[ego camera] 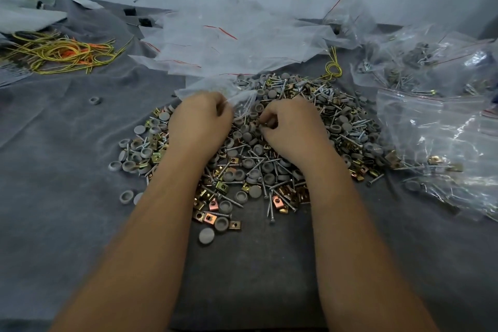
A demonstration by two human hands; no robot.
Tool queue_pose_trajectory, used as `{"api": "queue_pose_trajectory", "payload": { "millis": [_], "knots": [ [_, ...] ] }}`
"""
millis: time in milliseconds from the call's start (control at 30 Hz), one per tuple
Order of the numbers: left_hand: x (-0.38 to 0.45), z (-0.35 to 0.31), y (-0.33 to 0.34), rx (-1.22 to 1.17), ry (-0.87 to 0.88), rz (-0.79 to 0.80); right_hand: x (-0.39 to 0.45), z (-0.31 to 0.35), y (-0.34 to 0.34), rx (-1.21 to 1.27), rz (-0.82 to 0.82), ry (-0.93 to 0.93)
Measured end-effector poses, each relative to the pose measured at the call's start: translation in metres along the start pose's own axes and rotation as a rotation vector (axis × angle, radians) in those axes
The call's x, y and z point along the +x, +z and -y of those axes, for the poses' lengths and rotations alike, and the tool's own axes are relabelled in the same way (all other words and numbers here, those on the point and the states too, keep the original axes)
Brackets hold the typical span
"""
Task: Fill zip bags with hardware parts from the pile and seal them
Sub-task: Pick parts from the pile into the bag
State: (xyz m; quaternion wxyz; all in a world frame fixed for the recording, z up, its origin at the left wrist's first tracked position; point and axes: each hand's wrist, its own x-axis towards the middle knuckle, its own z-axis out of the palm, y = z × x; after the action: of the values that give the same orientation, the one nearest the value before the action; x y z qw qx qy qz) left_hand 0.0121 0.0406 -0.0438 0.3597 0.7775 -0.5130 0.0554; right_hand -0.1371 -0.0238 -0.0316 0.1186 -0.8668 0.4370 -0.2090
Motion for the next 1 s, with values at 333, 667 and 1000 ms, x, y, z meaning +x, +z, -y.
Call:
{"api": "queue_pose_trajectory", "payload": {
  "millis": [333, 667, 1000],
  "knots": [
    [-0.002, -0.01, 0.002, -0.01, -0.013, 0.065, 0.001, 0.005, 0.002, 0.393, -0.291, -0.071],
    [-0.002, -0.01, 0.003, -0.312, -0.052, 0.009, -0.003, 0.01, 0.013, 0.305, -0.233, -0.153],
    [-0.005, -0.009, 0.001, -0.429, -0.017, -0.141, -0.003, 0.016, 0.015, 0.011, -0.368, -0.224]
  ]
}}
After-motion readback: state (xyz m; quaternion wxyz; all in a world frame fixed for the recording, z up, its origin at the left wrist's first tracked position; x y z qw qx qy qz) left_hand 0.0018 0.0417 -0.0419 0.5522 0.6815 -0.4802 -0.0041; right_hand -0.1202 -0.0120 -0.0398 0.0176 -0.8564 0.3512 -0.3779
